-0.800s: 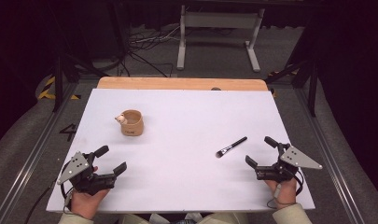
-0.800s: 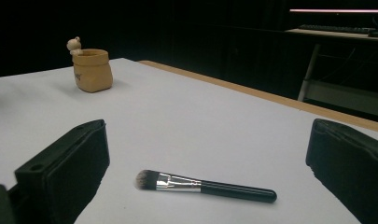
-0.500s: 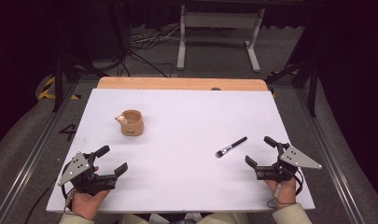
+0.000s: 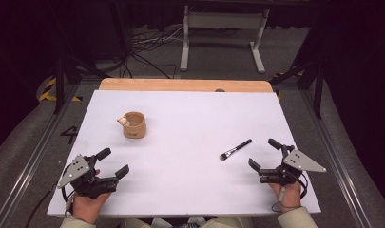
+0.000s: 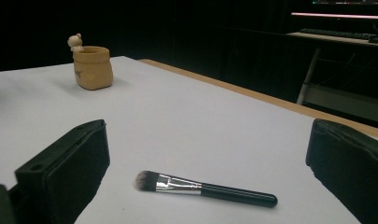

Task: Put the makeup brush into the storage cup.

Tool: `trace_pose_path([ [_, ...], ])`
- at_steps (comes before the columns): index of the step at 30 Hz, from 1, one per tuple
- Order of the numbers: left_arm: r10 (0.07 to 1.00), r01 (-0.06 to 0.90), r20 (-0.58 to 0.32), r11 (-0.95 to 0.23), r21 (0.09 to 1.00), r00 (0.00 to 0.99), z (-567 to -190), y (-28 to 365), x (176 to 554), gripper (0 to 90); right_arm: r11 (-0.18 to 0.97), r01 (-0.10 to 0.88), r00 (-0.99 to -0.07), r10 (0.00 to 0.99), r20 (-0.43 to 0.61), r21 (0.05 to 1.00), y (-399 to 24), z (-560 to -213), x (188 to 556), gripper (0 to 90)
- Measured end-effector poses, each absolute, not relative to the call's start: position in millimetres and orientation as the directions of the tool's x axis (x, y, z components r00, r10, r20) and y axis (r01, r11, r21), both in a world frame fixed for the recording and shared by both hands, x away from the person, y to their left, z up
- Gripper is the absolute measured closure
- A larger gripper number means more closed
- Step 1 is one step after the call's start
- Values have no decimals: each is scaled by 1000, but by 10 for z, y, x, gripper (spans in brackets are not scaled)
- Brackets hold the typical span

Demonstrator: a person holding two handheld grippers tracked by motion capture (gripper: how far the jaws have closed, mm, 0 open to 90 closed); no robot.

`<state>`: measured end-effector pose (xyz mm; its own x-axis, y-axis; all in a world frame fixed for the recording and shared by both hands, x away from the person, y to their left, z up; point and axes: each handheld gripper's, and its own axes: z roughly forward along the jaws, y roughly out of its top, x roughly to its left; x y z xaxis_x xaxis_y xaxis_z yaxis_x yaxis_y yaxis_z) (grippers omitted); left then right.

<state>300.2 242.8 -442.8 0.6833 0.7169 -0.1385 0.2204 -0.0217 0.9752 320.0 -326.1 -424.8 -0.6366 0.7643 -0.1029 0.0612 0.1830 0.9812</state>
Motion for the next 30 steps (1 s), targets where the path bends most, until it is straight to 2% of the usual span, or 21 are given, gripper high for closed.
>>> trace_pose_path([
  [6,718,226,-145,-18,974,681,-4438,2425,3008,66,196,50,-640,759,-120,979,-3225,-4215,3215,0],
  [11,719,229,-143,-23,973,680,-4440,2421,3011,66,177,17,-629,767,-127,984,-3206,-4059,3293,0],
  [18,723,227,-136,-30,973,678,-4440,2424,3010,66,169,39,-628,771,-107,985,-3182,-3872,3435,0],
  [30,730,226,-133,-30,974,670,-4440,2418,3007,66,196,63,-634,765,-112,979,-3139,-3763,3612,0],
])
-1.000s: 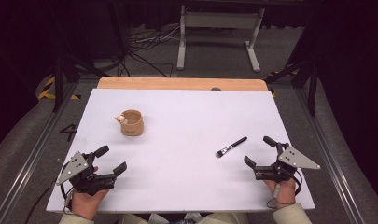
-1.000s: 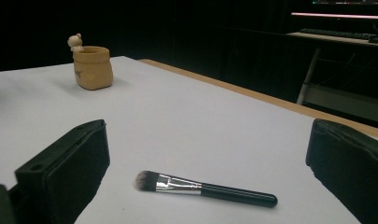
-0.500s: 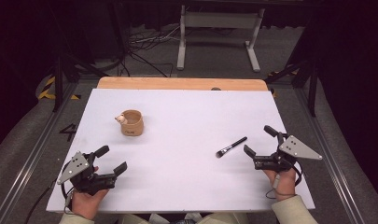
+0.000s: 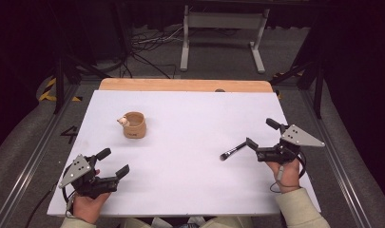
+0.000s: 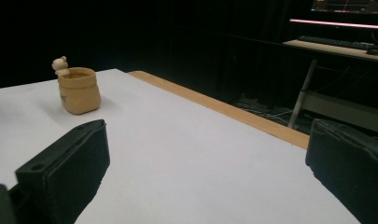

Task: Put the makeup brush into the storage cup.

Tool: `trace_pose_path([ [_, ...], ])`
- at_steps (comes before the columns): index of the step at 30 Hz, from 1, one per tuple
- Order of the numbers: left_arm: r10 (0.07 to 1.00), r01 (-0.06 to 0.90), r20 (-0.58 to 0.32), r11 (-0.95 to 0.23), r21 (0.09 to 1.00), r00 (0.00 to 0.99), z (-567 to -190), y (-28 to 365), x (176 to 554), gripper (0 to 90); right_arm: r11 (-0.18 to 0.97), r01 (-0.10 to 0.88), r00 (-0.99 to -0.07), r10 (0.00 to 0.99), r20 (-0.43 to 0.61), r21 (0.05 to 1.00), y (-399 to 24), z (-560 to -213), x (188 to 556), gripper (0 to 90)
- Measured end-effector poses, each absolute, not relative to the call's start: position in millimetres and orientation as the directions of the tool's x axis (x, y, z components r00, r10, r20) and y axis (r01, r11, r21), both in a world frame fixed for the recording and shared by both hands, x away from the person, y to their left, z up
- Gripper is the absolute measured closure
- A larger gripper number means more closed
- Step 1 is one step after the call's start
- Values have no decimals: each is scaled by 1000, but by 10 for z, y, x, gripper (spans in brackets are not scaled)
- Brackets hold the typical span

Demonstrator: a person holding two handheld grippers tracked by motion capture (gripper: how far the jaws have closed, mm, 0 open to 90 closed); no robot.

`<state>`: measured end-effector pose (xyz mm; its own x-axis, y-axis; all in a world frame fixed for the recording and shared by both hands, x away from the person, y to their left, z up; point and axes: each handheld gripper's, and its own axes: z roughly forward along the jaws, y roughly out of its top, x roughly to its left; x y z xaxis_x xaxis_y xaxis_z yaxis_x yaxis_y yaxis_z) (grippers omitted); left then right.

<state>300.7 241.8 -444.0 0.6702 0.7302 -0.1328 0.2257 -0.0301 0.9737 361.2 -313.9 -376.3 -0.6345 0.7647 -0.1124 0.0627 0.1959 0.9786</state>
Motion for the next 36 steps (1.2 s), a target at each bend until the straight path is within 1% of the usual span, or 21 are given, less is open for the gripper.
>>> trace_pose_path([
  [4,730,229,-134,-32,973,671,-4449,2419,3016,66,204,94,-643,760,-97,974,-3129,-3741,3696,0],
  [7,730,225,-131,-32,974,670,-4447,2421,3014,66,238,117,-652,751,-107,964,-3105,-3711,3741,0],
  [9,730,228,-135,-28,973,670,-4450,2421,3015,65,284,133,-655,744,-131,949,-3082,-3668,3774,6],
  [12,734,241,-140,-33,970,665,-4468,2429,3033,66,379,170,-656,732,-183,910,-3037,-3607,3823,31],
  [13,734,241,-140,-33,970,665,-4468,2429,3033,66,379,170,-656,732,-183,910,-3037,-3607,3823,31],
  [15,735,248,-148,-29,968,662,-4482,2418,3041,65,432,217,-668,720,-189,875,-3011,-3555,3893,36],
  [18,735,244,-140,-36,969,663,-4476,2416,3036,66,474,248,-683,704,-195,845,-2996,-3500,3960,38],
  [20,736,243,-136,-39,969,663,-4476,2417,3039,66,488,253,-689,697,-199,835,-2990,-3479,3982,41],
  [21,736,244,-140,-36,969,662,-4480,2413,3043,67,514,272,-702,684,-198,813,-2978,-3438,4026,40],
  [24,736,267,-153,-38,963,659,-4502,2409,3064,72,533,292,-714,674,-190,794,-2961,-3402,4060,40],
  [26,734,273,-145,-57,960,663,-4518,2393,3075,73,573,311,-727,657,-199,758,-2929,-3370,4099,40],
  [33,732,254,-118,-77,964,671,-4503,2359,3061,73,626,335,-751,629,-202,705,-2905,-3342,4179,40],
  [36,734,262,-129,-69,963,667,-4507,2362,3062,73,658,349,-770,608,-197,667,-2892,-3337,4226,39],
])
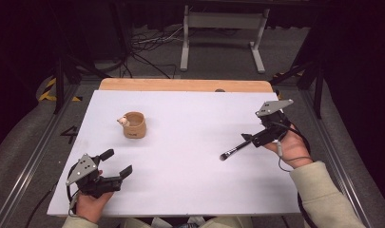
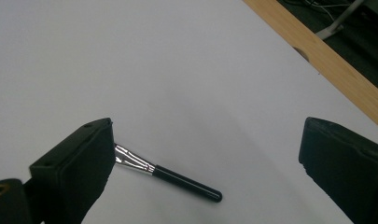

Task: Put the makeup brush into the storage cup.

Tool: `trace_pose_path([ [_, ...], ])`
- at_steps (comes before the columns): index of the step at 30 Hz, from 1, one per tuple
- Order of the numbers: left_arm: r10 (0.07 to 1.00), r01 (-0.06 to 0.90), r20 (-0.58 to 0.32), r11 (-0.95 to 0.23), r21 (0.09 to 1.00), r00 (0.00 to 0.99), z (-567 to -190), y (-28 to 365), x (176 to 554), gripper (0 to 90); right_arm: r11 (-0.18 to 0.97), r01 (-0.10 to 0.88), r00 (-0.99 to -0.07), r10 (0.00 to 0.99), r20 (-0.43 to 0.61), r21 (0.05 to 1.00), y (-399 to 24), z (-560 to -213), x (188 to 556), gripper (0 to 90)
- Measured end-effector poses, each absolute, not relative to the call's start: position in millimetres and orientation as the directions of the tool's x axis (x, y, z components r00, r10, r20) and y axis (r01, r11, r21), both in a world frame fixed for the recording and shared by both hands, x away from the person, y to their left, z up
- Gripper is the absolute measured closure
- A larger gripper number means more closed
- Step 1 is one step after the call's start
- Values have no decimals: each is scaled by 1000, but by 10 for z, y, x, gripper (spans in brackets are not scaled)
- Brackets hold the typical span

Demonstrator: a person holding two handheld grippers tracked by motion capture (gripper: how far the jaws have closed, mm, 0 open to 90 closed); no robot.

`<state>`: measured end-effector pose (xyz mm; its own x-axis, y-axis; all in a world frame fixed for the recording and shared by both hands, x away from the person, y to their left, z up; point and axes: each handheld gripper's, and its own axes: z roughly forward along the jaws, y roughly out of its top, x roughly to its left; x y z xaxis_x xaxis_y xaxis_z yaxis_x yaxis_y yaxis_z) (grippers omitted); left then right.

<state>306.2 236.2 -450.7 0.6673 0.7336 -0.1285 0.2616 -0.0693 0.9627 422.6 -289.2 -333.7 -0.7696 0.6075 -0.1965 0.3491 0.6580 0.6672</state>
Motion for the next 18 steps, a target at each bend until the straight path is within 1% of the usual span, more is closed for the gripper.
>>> trace_pose_path([
  [7,732,263,-132,-67,963,669,-4502,2368,3058,73,699,377,-792,583,-179,608,-2884,-3292,4294,41],
  [9,731,264,-130,-70,962,670,-4501,2364,3058,73,729,377,-804,564,-190,572,-2861,-3282,4318,41],
  [15,726,262,-126,-78,962,676,-4494,2361,3054,73,752,385,-811,552,-192,535,-2824,-3271,4380,43],
  [18,726,260,-122,-81,962,677,-4491,2363,3052,73,776,391,-820,538,-194,496,-2786,-3298,4440,45],
])
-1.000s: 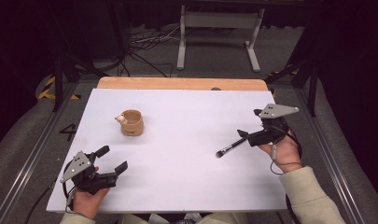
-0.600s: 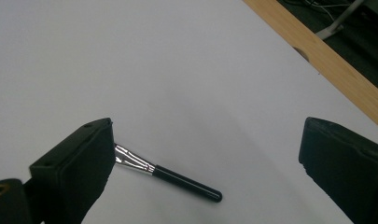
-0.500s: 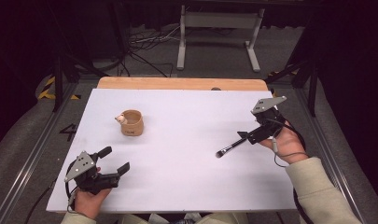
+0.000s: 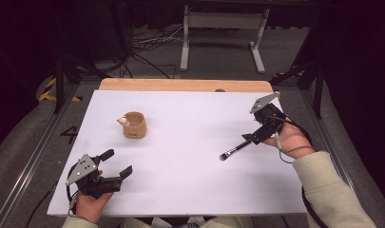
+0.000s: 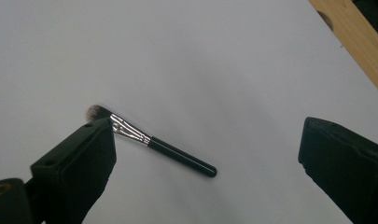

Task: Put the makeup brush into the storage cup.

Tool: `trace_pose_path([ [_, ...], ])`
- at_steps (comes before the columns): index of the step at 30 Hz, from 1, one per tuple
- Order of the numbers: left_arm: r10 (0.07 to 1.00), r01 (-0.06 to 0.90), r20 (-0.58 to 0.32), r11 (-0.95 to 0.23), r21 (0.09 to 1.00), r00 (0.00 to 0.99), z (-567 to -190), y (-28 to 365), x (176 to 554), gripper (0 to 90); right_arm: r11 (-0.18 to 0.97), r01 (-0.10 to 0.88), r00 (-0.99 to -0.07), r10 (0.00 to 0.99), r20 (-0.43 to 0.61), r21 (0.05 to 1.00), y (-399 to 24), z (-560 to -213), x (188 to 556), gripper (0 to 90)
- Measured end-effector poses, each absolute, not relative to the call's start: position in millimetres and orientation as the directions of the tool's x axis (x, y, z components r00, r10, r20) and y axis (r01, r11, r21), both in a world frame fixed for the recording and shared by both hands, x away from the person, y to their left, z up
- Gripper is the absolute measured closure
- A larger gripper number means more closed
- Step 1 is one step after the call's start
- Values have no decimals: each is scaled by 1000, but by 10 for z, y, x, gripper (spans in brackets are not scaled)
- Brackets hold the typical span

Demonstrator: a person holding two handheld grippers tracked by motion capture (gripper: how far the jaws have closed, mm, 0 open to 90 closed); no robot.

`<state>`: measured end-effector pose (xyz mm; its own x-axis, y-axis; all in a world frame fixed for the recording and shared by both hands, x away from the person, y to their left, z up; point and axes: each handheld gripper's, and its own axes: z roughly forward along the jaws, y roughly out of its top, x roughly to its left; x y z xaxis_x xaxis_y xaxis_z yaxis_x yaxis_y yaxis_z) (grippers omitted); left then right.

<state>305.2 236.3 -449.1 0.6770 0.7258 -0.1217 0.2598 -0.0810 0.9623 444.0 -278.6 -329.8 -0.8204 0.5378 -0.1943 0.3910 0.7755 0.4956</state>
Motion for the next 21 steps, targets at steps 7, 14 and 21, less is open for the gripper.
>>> trace_pose_path([
  [7,724,253,-113,-87,964,681,-4480,2342,3037,73,803,387,-836,513,-194,453,-2703,-3318,4482,55],
  [14,723,252,-111,-90,964,682,-4477,2341,3034,73,831,385,-857,483,-177,401,-2622,-3366,4525,58],
  [21,724,253,-112,-89,963,681,-4477,2341,3032,73,847,398,-870,470,-146,354,-2607,-3476,4596,59],
])
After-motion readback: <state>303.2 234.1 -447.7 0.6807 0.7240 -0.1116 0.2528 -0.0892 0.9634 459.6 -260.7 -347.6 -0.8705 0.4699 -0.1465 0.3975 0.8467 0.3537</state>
